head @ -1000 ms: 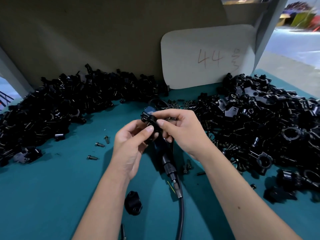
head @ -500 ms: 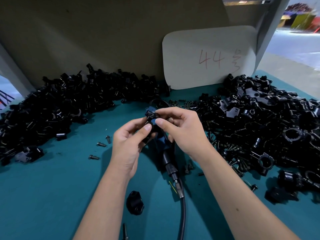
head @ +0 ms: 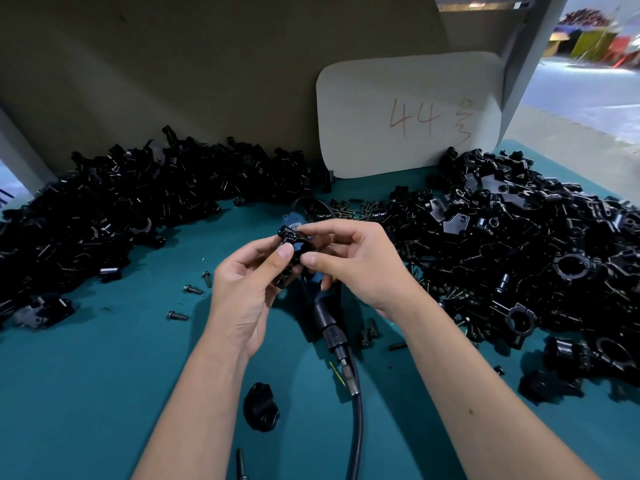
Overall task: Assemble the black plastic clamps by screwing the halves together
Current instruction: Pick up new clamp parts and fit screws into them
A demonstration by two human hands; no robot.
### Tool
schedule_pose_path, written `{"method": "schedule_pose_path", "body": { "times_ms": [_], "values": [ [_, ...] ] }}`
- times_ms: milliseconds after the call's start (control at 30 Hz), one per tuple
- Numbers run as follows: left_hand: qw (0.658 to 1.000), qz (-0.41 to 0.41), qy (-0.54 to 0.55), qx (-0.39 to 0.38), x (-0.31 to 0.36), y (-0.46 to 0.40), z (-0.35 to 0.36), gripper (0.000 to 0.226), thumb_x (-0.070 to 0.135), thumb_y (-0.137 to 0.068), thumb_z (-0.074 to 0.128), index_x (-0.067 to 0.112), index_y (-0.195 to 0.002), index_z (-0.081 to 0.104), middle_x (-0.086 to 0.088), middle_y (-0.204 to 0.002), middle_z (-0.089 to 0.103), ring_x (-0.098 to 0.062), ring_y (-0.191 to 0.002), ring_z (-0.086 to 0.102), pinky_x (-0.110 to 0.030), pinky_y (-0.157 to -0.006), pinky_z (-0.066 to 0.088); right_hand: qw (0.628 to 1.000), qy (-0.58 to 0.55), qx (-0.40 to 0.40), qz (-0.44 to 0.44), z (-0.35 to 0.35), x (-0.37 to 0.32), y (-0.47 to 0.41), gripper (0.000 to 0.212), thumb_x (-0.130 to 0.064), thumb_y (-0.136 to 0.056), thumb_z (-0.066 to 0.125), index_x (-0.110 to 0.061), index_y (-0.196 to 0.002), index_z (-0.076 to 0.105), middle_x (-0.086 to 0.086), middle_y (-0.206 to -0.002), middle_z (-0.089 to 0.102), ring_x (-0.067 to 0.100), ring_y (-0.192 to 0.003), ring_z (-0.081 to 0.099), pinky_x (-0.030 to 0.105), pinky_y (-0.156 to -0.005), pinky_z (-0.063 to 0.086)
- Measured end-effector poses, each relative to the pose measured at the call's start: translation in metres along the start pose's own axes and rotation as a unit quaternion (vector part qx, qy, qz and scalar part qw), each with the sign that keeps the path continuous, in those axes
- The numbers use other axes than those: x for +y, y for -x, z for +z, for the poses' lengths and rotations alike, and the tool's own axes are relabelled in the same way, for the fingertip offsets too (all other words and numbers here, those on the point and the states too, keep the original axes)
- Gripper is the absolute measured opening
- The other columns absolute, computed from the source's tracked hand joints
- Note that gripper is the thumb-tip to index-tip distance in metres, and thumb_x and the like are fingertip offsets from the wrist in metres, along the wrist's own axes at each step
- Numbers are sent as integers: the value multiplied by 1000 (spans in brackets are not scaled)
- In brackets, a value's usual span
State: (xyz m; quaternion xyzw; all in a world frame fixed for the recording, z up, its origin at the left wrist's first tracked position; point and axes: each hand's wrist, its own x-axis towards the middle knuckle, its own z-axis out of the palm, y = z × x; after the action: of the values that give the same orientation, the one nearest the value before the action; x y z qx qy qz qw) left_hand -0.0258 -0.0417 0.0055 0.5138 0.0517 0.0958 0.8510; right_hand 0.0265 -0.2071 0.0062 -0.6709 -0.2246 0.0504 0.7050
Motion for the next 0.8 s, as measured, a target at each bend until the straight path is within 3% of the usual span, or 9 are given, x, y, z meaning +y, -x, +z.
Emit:
{"method": "schedule_pose_path", "body": {
  "times_ms": [100,300,500,800],
  "values": [
    [1000,-4,11,-8,1,1,1,32,17,-75,77,4,-105,75,-13,-100,79,-20,-90,76,-26,-79,61,1000,-30,-4,8,-1,-5,1,33,1,-83,83,-12,-113,77,7,-84,70,25,-71,65,28,-57,54],
    [1000,4,3,0,0,1,3,31,16,-73,77,4,-100,74,-13,-98,79,-21,-88,75,-30,-82,63,998,-43,-3,35,-1,-8,3,34,2,-82,83,-9,-113,76,5,-85,70,18,-75,66,26,-57,53],
    [1000,16,-12,3,-2,1,2,35,21,-63,84,8,-95,76,-10,-95,79,-20,-87,75,-28,-81,62,999,-29,3,33,0,-7,2,34,2,-82,84,-10,-113,76,7,-86,71,16,-76,68,24,-56,53],
    [1000,-7,5,-16,0,1,0,20,17,-72,79,14,-91,79,-8,-95,79,-19,-87,76,-28,-79,62,998,-39,-13,45,-1,-10,4,33,-2,-82,85,-13,-112,77,12,-89,67,19,-77,68,24,-59,55]
  ]
}}
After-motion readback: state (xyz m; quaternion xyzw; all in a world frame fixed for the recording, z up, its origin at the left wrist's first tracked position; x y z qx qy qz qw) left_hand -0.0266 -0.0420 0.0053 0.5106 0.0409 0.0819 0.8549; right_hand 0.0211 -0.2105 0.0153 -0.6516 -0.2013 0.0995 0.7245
